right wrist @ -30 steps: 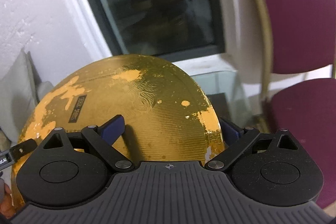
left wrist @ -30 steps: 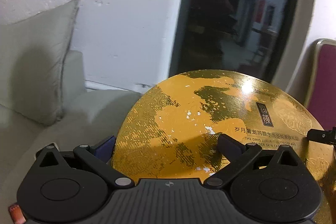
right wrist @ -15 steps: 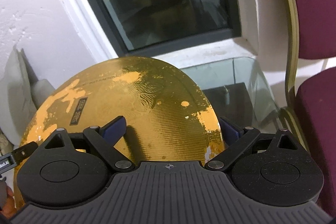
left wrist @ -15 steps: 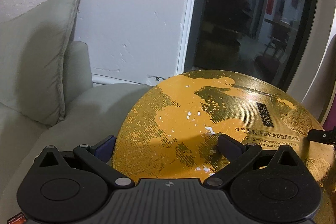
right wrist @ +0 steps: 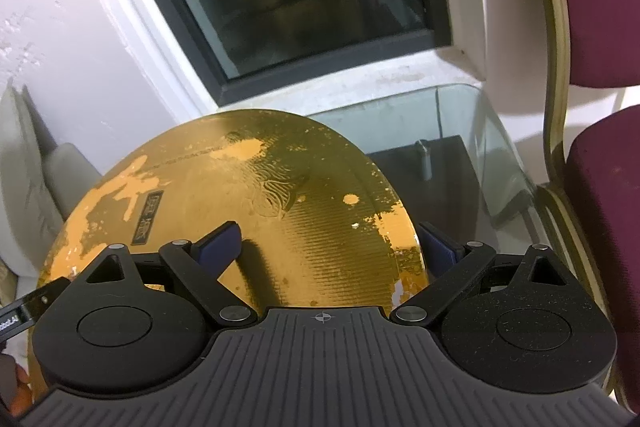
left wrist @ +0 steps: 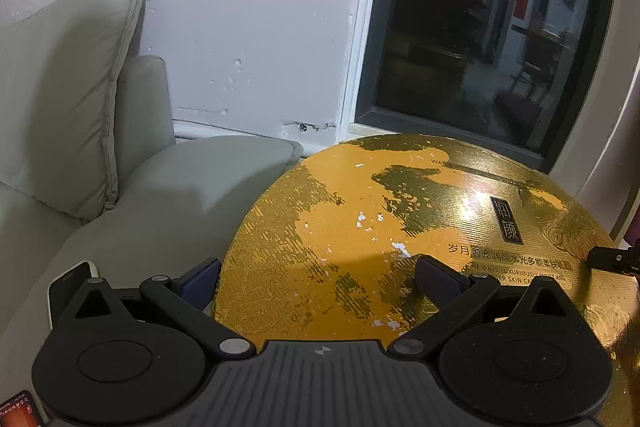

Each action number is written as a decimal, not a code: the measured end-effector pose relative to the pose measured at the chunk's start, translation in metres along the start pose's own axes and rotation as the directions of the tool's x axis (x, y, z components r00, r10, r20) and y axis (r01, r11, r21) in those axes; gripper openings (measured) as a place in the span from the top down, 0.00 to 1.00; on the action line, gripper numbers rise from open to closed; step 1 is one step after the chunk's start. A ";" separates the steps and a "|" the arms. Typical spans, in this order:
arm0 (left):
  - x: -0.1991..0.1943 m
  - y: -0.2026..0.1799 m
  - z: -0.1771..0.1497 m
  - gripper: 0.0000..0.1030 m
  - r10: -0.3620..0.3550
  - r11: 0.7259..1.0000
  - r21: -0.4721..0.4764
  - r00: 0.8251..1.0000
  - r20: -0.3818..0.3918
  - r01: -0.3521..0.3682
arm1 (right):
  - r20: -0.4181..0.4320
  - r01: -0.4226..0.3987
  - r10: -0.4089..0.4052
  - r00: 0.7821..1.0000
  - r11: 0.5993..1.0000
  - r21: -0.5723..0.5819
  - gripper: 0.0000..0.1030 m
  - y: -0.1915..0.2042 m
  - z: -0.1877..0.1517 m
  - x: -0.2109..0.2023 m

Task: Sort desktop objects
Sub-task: 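Lift the gold lid and carry it over the open box, then lower the lid onto the box and open the right gripper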

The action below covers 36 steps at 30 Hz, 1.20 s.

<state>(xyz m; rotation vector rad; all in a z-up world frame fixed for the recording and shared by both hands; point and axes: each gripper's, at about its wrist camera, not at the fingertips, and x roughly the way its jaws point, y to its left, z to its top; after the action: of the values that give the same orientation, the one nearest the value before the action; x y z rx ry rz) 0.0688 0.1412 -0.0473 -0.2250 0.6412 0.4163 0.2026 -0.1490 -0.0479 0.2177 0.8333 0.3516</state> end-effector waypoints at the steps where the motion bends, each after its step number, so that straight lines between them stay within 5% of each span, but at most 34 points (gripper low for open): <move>1: 0.001 0.000 -0.001 0.02 0.001 1.000 -0.005 1.000 -0.005 -0.001 | 0.000 0.002 -0.002 1.000 1.000 -0.002 0.06 0.000 -0.001 0.001; 15: 0.007 0.005 -0.019 0.02 -0.002 1.000 -0.005 1.000 0.022 0.002 | -0.001 0.015 -0.015 1.000 1.000 0.000 0.06 -0.003 -0.010 0.010; 21: 0.010 0.007 -0.019 0.01 -0.007 1.000 -0.004 1.000 0.003 0.007 | 0.028 0.028 -0.029 0.999 0.999 0.037 0.03 -0.005 -0.011 -0.029; 31: -0.056 0.040 0.003 0.01 0.141 0.989 -0.030 0.982 -0.128 -0.146 | 0.075 0.049 -0.056 0.996 0.994 0.100 0.02 -0.007 -0.012 -0.095; 36: -0.086 0.050 -0.023 0.01 0.237 0.971 0.052 0.952 -0.194 -0.231 | 0.017 0.066 -0.066 0.998 0.998 0.002 0.02 0.014 -0.055 -0.136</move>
<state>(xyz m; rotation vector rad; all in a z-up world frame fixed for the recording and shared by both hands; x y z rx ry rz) -0.0275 0.1524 -0.0155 -0.1643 0.8747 0.6180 0.0738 -0.1854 0.0132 0.1943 0.8218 0.2869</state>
